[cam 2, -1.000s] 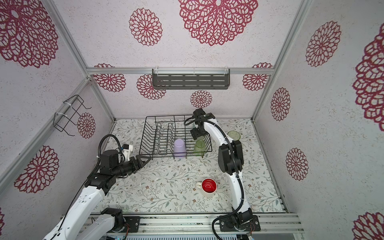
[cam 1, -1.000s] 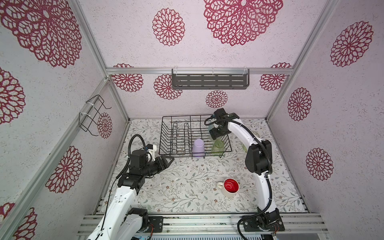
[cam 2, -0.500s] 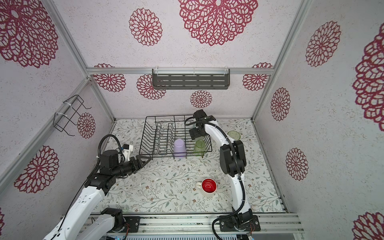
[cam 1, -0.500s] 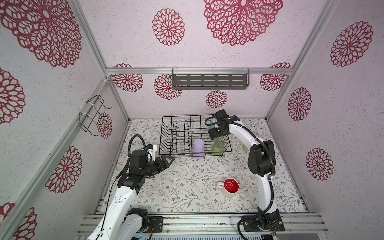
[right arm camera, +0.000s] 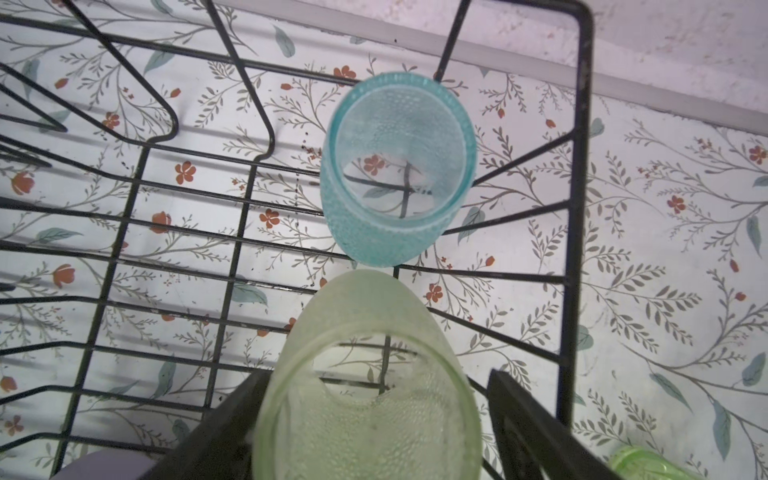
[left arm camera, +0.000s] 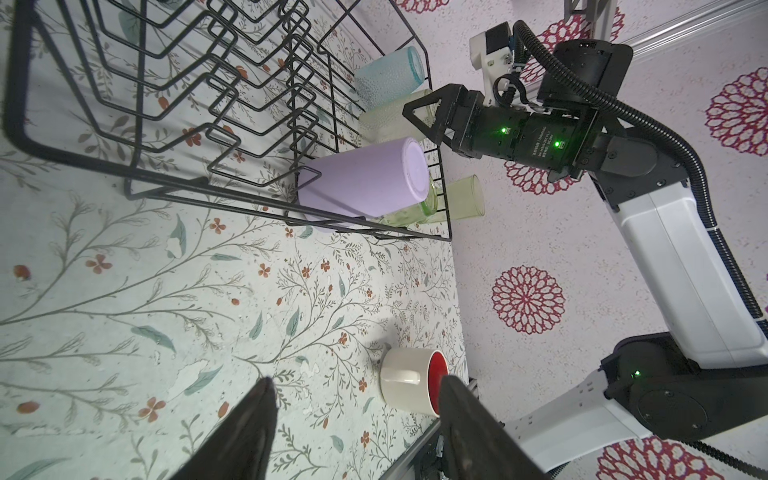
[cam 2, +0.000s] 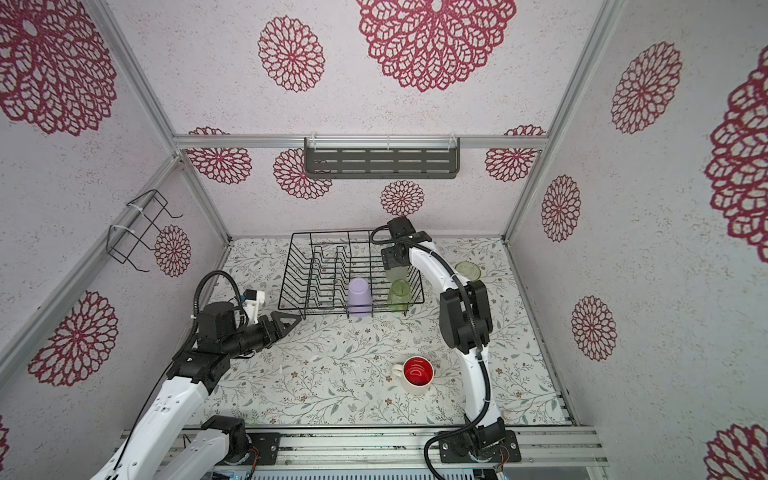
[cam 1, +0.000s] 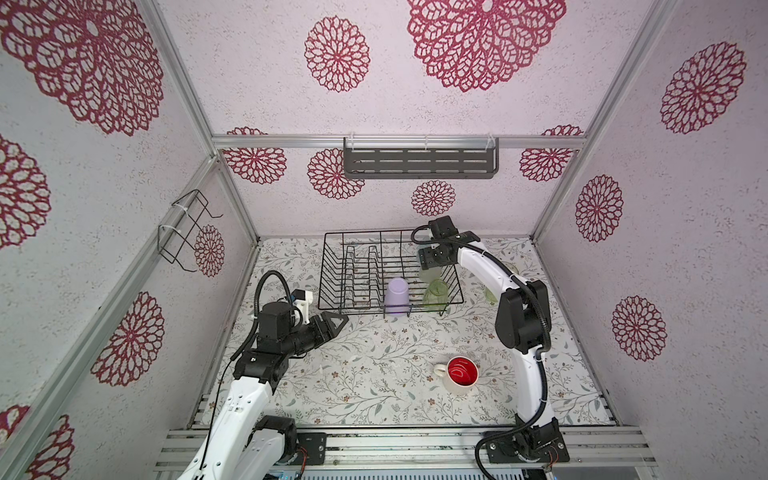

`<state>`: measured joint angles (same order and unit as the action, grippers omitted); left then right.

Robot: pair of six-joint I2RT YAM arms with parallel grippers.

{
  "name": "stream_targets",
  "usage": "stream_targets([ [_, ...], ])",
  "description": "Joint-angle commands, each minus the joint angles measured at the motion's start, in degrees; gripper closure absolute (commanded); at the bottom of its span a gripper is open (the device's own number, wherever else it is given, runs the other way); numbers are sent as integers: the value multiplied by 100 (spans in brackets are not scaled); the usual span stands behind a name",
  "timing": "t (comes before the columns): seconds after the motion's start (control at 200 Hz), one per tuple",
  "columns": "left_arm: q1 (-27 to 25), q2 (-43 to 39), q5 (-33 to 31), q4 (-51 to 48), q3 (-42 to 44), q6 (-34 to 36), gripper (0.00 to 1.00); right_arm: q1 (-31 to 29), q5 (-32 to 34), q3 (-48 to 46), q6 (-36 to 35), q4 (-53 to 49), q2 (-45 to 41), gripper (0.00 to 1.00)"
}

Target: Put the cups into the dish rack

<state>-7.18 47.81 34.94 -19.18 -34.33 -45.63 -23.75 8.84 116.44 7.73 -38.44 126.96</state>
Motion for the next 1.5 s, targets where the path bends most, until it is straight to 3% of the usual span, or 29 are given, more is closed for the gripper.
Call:
stream_targets([
  [0.0, 37, -10, -66, 25, 49, 58, 34, 37, 136, 40, 146, 35, -225, 20],
  [0.415, 32, 70, 8, 125, 57, -31, 35, 37, 57, -491, 89, 199, -637, 34],
  [0.811, 32, 53, 13, 134, 27, -61, 34, 37, -5, -614, 87, 181, -786, 31],
  [1.496, 32, 44, 22, 160, 44, -107, 34, 34, -118, -157, 36, -194, -743, 38],
])
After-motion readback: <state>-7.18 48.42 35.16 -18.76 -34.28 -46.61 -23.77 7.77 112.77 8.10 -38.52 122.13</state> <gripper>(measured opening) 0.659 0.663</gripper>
